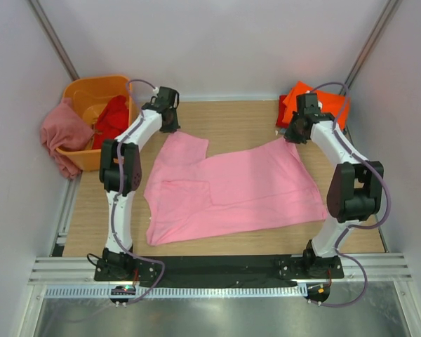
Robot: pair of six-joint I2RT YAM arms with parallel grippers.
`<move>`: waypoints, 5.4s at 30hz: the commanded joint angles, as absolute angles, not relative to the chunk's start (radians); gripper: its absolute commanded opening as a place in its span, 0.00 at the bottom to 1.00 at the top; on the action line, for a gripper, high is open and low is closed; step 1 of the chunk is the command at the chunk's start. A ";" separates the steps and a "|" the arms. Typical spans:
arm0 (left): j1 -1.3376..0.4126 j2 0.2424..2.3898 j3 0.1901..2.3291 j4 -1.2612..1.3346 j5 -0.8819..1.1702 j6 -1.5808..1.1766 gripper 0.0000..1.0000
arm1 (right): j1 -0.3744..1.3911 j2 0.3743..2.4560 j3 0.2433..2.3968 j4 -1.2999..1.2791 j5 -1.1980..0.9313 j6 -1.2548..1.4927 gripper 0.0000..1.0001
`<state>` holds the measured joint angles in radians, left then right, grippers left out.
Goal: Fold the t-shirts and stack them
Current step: Fold the tshirt
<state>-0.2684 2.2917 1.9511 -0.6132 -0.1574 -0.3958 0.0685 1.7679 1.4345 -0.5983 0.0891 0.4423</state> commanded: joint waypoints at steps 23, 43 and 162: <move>-0.416 1.508 1.447 -0.839 -0.204 -0.350 0.00 | -0.075 1.647 1.378 -0.658 0.069 0.379 0.01; -0.494 1.102 1.161 -1.025 -0.158 -0.422 0.00 | -0.097 1.643 1.284 -0.670 0.123 0.385 0.01; -0.906 1.641 1.202 -0.592 -0.040 -0.798 0.97 | 0.316 1.390 1.454 -0.719 0.160 0.477 1.00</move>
